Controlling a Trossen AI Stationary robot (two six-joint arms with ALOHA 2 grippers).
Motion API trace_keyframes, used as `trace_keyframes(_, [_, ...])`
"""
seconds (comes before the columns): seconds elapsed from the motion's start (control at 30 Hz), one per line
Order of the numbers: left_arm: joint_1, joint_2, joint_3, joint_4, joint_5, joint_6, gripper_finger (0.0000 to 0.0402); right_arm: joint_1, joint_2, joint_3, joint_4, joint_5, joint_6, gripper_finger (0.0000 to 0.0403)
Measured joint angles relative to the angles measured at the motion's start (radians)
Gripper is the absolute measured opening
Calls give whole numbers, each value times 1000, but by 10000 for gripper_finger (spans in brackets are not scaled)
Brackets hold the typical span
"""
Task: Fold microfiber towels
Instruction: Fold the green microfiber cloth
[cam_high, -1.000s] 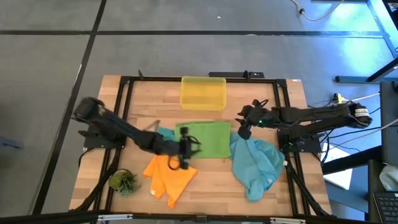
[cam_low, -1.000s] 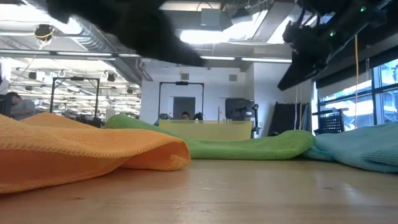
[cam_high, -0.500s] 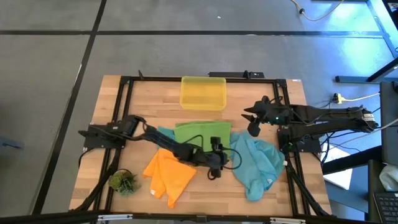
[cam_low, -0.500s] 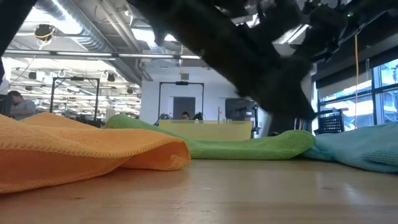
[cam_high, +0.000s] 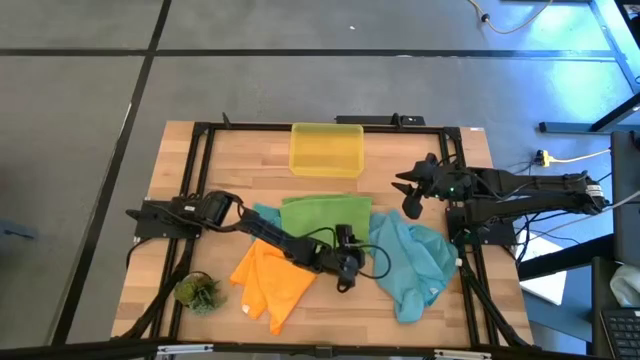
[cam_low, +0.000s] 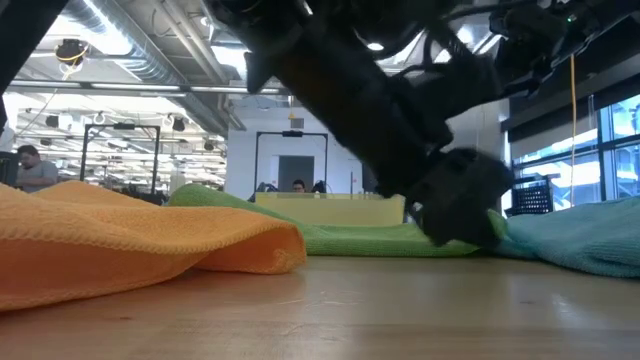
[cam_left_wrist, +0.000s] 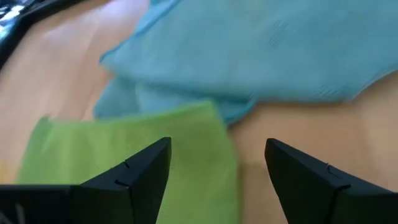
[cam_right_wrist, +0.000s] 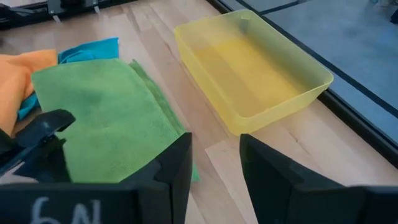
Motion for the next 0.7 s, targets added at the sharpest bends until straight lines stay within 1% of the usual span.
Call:
trace_keyframes(0.07, [1,0,0,-20,-24,-1,252,0,0,-2,-2,0,13,136])
trace_keyframes(0.2, [10,0,0,-16,36,-33,252,0,0,-2,2,0,16,136])
trace_keyframes(0.27, [10,0,0,-14,40,-45,252,0,0,-2,2,0,17,136])
trace_keyframes(0.4, [7,22,-1,21,37,-47,250,0,0,-2,3,0,18,136])
trace_keyframes(0.47, [8,51,4,74,22,-50,246,0,1,-2,4,0,18,136])
trace_keyframes(0.6, [1,76,5,113,-46,-50,216,2,2,-3,-3,-1,18,130])
trace_keyframes(0.7, [0,80,4,124,-55,-39,180,2,3,-3,-3,-2,17,121])
